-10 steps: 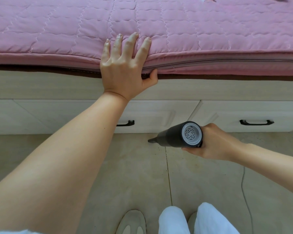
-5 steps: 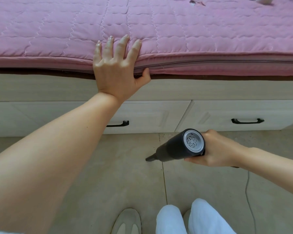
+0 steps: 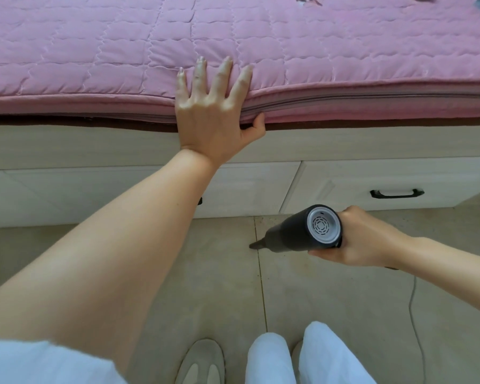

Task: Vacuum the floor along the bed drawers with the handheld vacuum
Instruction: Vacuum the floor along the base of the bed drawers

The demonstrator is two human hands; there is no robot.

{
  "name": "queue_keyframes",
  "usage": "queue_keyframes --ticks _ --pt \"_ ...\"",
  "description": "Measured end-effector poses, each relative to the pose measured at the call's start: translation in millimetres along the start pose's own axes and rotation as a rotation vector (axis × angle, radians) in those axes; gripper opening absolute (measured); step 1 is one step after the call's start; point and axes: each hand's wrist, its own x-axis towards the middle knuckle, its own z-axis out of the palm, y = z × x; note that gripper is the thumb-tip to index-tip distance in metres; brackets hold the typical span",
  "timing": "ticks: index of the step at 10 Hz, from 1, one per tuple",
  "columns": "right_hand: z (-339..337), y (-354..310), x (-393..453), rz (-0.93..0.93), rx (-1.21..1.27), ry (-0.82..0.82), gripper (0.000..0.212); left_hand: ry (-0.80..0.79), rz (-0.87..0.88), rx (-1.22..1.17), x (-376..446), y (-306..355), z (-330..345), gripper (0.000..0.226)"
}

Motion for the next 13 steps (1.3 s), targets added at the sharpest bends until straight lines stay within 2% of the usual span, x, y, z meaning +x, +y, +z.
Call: queue_keyframes --ticks 2,3,5,8,10,12,13 --pt "0.4 -3.8 -6.8 -0.018 0.063 -0.04 0.034 0.026 0.0 0.002 -0.8 -0.5 1.3 0.06" --pt "2.7 -7.0 0.0 0.019 0.041 0.006 0.024 0.031 -0.003 0.001 -1.3 -1.7 2.0 0.06" --pt "6.6 -11.7 15.0 0.052 -0.049 0.055 0.027 0.049 -0.01 -0.005 -0.9 -1.4 3.9 0.06" --pt "0.5 -9.7 -7.8 -0.049 0.08 -0.032 0.028 0.06 -0.019 -0.01 -1.1 -1.2 4.7 0.06" --pt "-0.3 -13.0 -19.0 -0.068 0.074 -0.096 0.026 0.061 -0.025 -0.015 -1.6 0.0 3.0 0.06" --pt "3.8 -18.6 -9.8 -0.049 0.061 -0.01 0.022 0.062 -0.026 -0.013 -1.4 -0.1 3.6 0.06" --pt "3.6 -22.6 -4.1 -0.048 0.073 -0.023 0.022 0.069 -0.02 -0.012 -1.2 -0.1 3.8 0.06"
